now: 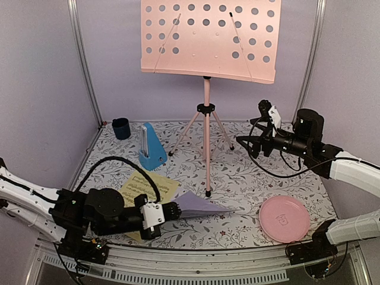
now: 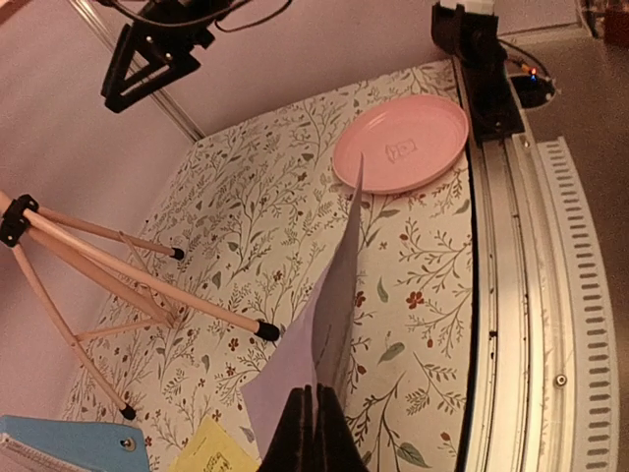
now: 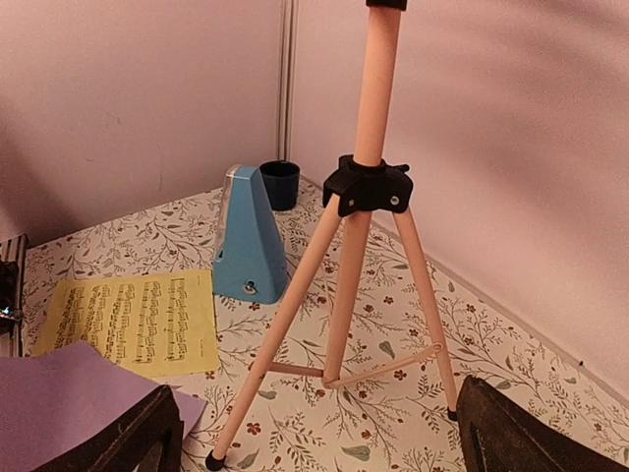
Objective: Set up the instrument practice props
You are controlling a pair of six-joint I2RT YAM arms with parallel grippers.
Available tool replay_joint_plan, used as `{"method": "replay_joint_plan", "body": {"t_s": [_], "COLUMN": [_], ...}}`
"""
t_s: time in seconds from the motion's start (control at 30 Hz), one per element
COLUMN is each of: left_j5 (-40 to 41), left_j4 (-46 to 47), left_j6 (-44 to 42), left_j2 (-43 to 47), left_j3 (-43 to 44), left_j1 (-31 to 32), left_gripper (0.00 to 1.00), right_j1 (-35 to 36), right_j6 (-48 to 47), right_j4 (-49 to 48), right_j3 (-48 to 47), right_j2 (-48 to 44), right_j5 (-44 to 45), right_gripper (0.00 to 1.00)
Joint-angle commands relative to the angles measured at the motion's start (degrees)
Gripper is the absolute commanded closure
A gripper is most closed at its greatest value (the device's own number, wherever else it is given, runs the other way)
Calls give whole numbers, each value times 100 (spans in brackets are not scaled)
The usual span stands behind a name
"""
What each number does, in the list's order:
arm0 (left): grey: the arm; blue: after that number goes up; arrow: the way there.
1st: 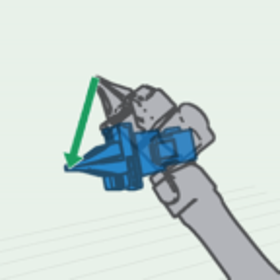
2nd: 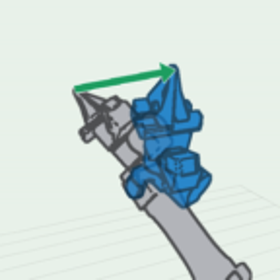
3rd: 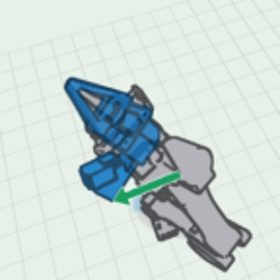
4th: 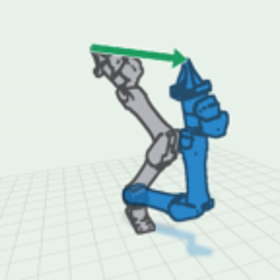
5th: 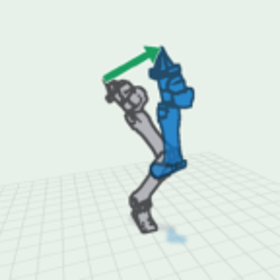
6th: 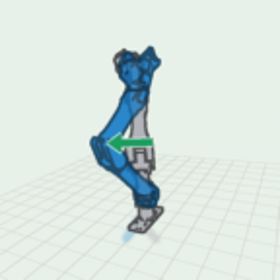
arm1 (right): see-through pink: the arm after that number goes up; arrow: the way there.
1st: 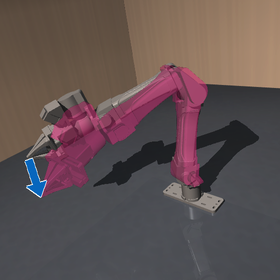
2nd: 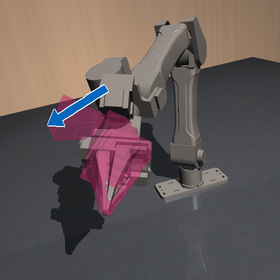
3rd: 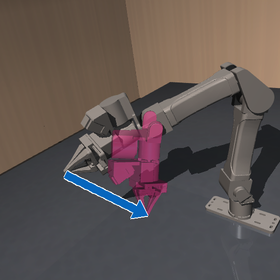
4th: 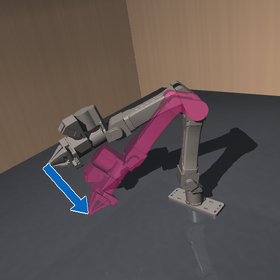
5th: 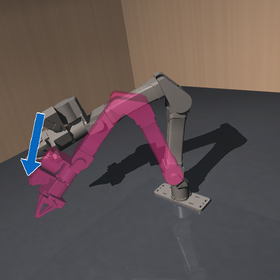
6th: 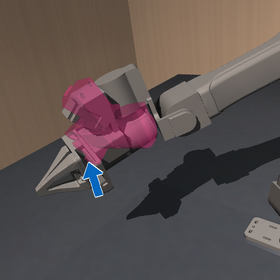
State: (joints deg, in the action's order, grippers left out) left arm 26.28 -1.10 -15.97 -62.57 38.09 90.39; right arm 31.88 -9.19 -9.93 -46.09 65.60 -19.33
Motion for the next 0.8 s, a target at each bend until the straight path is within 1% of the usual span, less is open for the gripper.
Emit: {"method": "replay_joint_plan", "body": {"t_s": [0.0,0.1,0.17,0.27,0.4,0.5,0.6,0.77], "left_j5": [-596,-703,-763,-826,-1167,-1465,-1579,-2063], "left_j4": [145,56,45,89,277,369,288,316], "left_j6": [-97,-100,-68,-26,72,123,89,206], "left_j2": [691,999,1109,1137,1133,1086,982,1063], "left_j3": [-15,66,143,268,372,440,567,608], "left_j1": [-343,-581,-814,-1123,-1597,-1885,-2033,-2412], "left_gripper": [100,100,100,100,100,100,100,100], "right_j1": [29,34,29,29,30,29,31,33], "right_j6": [6,213,193,-102,-239,-234,-257,-343], "right_j4": [-135,-113,75,609,1083,1042,981,1205], "right_j3": [-2,-42,-76,-168,-215,-26,104,-115], "right_j2": [-395,-518,-611,-695,-726,-806,-902,-795], "right_j5": [-341,-370,-787,-1388,-1883,-2070,-2126,-2257], "right_gripper": [1,1,1,1,1,1,1,1]}}
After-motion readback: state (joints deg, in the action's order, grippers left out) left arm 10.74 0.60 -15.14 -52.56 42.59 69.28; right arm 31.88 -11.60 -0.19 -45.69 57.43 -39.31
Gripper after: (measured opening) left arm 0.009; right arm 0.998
